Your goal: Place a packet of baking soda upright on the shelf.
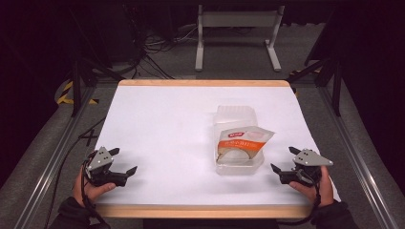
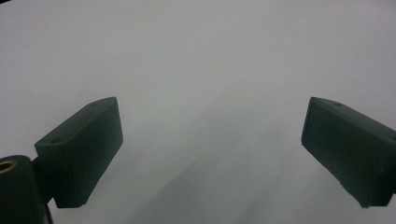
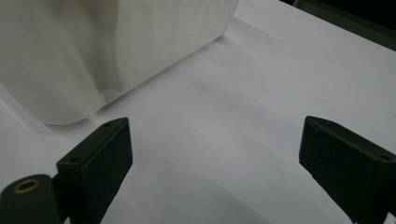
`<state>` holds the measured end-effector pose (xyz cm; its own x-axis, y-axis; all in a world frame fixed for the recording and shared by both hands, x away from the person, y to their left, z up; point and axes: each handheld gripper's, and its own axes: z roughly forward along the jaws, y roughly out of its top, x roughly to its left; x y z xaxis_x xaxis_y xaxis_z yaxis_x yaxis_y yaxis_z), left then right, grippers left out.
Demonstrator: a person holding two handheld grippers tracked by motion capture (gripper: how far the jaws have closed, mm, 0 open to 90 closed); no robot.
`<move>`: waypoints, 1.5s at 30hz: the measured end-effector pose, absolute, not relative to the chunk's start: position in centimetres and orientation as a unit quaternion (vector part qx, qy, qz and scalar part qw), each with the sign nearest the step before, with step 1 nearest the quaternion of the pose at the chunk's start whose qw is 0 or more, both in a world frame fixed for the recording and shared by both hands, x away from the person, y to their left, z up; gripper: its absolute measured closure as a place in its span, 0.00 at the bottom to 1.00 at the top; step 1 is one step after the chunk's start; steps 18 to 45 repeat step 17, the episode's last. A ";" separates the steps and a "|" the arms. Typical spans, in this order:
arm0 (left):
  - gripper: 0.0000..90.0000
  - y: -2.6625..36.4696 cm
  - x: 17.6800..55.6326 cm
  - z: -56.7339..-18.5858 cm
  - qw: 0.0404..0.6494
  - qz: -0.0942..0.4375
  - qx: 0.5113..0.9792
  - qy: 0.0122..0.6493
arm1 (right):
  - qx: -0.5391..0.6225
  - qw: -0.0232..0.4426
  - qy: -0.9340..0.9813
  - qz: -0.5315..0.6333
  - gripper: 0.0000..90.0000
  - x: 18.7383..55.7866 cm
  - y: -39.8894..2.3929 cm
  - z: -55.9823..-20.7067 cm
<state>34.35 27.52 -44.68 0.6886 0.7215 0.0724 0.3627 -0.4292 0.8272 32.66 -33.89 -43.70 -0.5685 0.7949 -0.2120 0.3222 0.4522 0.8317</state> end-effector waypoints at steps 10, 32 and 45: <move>0.07 27.3 34.6 -44.7 0.418 0.215 0.819 0.330 | 0.353 0.304 0.794 0.390 0.12 32.7 -34.1 -43.7; 0.07 27.1 34.7 -44.7 0.420 0.215 0.818 0.331 | 0.355 0.303 0.793 0.392 0.11 32.7 -34.2 -43.7; 0.07 27.1 34.7 -44.7 0.420 0.215 0.818 0.331 | 0.355 0.303 0.793 0.392 0.11 32.7 -34.2 -43.7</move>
